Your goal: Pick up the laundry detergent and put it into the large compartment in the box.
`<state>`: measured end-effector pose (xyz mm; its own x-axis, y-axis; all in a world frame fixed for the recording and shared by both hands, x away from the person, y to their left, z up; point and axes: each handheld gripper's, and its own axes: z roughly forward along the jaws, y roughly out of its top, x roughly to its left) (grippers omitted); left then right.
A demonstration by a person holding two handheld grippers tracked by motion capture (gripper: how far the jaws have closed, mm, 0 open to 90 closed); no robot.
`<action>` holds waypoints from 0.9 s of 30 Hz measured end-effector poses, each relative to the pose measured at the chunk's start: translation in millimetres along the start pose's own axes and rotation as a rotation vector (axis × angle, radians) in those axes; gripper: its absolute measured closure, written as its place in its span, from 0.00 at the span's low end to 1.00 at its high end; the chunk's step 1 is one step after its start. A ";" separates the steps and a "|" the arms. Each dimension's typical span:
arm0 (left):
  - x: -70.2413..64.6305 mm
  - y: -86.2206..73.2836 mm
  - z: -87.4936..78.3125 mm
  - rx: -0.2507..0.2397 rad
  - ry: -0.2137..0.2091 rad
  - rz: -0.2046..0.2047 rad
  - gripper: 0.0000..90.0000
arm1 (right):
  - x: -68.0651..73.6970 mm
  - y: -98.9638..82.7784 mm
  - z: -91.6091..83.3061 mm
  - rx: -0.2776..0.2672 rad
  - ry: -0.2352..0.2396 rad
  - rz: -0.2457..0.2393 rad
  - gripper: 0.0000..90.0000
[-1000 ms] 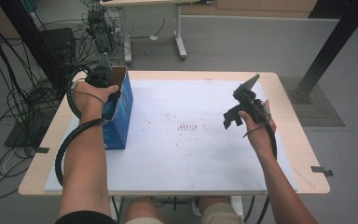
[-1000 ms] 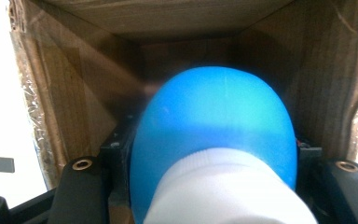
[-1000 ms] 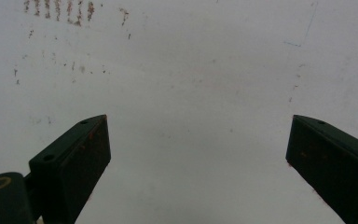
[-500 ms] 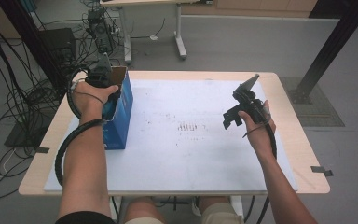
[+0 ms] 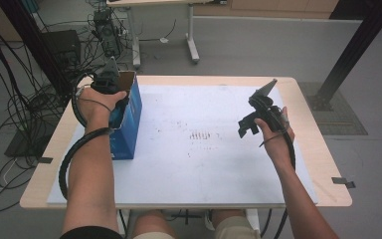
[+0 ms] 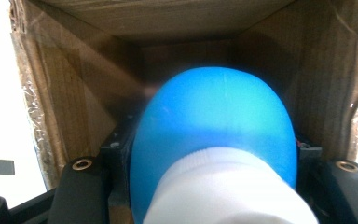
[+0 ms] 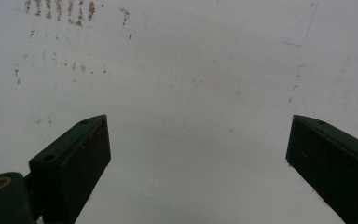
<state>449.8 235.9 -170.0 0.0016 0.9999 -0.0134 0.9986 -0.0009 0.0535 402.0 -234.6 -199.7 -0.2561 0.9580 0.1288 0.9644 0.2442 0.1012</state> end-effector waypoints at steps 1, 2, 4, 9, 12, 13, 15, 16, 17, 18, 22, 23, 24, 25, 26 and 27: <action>-0.1 0.0 0.0 0.000 0.000 0.000 0.41 | -0.1 -0.2 -0.2 -0.001 -0.001 0.000 0.07; -0.1 -0.1 0.0 0.000 0.000 0.000 0.41 | -0.4 -0.7 -0.1 -0.005 -0.002 -0.001 0.07; 0.0 0.2 0.0 0.001 0.000 0.001 0.41 | -0.2 -0.4 -0.3 -0.003 -0.002 0.005 0.07; -0.5 0.1 0.2 -0.001 0.000 0.000 0.41 | -0.3 0.2 -0.5 -0.001 -0.002 0.004 0.07; -0.5 0.3 0.2 -0.001 0.001 0.000 0.41 | -0.7 -0.3 -0.5 -0.005 -0.003 -0.003 0.07; -0.5 0.3 0.2 0.000 0.000 0.000 0.41 | -0.6 0.0 -0.6 -0.004 -0.004 -0.005 0.07; -0.4 0.3 0.2 -0.001 0.001 0.002 0.41 | 0.0 0.1 -0.7 -0.004 -0.005 -0.003 0.07; -0.5 0.1 0.3 -0.001 0.000 0.000 0.41 | 0.0 0.1 -0.6 -0.004 -0.005 -0.004 0.07; -0.6 0.0 0.3 -0.002 0.000 0.000 0.41 | 0.0 0.8 -0.7 0.000 -0.003 -0.001 0.07; -0.7 -0.1 0.3 -0.002 0.000 0.000 0.41 | 0.1 0.9 -0.7 0.001 -0.004 -0.001 0.07; -0.7 0.0 0.4 -0.003 0.002 0.003 0.41 | 0.2 0.6 -1.0 -0.002 -0.005 -0.003 0.07; -0.7 0.0 0.4 -0.004 0.001 0.003 0.41 | 0.0 0.3 -1.1 -0.004 -0.006 -0.006 0.07; -1.2 0.0 0.4 -0.003 0.002 0.001 0.41 | -0.3 0.5 -1.3 -0.003 -0.004 -0.006 0.07; -1.1 0.0 0.4 -0.003 0.003 0.003 0.41 | -0.3 0.3 -1.3 -0.004 -0.004 -0.005 0.07; -1.1 0.0 0.4 -0.003 0.003 0.004 0.41 | -0.3 0.1 -1.3 -0.005 -0.004 -0.005 0.07; -1.2 -0.3 0.4 -0.004 0.002 0.001 0.41 | -0.4 -0.3 -1.1 -0.006 -0.003 -0.005 0.07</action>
<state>449.5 234.7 -170.4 0.0026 0.9999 -0.0114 0.9983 -0.0020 0.0580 401.8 -235.2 -198.7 -0.2603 0.9574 0.1249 0.9628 0.2477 0.1081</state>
